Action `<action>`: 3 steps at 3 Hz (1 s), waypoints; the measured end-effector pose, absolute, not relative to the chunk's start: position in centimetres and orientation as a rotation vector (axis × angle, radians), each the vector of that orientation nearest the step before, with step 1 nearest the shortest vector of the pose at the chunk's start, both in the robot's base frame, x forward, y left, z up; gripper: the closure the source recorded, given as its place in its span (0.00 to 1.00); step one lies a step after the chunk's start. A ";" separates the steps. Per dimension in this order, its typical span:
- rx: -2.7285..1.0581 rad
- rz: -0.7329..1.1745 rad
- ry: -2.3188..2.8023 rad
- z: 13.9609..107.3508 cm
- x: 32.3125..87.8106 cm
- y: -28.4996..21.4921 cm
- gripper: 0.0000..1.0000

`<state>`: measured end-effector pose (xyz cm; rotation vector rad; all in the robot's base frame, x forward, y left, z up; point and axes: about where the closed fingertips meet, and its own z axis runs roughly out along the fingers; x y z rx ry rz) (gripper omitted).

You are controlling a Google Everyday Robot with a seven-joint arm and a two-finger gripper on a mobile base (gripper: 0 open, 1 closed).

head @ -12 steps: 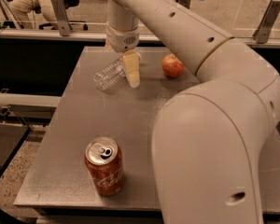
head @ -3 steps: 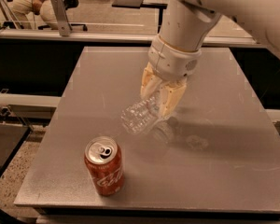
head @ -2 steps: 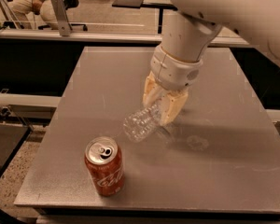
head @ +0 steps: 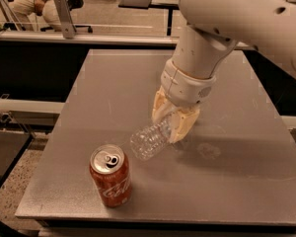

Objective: Move water bottle near coke can

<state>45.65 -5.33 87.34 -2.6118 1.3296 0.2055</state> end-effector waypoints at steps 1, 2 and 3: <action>-2.598 0.216 1.344 86.8 45.0 -5.2 0.66; -2.589 0.229 1.359 86.4 44.7 -5.2 0.43; -2.560 0.241 1.375 86.1 44.5 -5.2 0.20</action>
Offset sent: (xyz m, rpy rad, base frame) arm -0.0138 -0.0008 -0.0165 0.0136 0.0359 -0.0363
